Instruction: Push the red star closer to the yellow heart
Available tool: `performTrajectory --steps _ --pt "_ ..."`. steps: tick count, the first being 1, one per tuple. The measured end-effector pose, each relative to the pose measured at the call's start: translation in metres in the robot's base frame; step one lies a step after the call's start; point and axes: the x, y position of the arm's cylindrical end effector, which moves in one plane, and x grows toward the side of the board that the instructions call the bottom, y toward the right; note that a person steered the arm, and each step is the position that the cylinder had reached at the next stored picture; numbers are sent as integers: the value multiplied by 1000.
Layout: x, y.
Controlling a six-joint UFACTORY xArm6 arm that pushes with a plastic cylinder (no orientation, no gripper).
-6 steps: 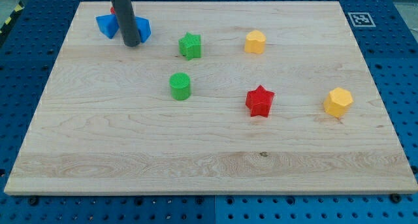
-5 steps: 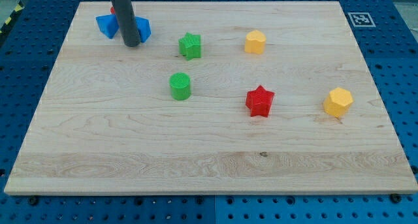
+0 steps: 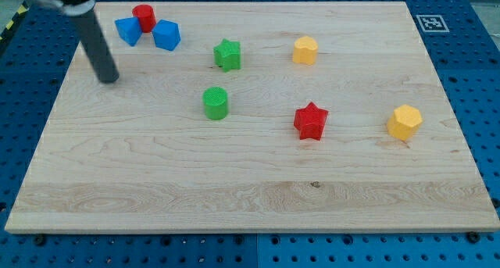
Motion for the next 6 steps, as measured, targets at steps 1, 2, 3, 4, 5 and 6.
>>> performTrajectory --steps 1,2,3,4,5,6 --pt "96 17" --pt "168 87" --pt "177 219" --pt "147 322" --pt "105 366" --pt "64 369"
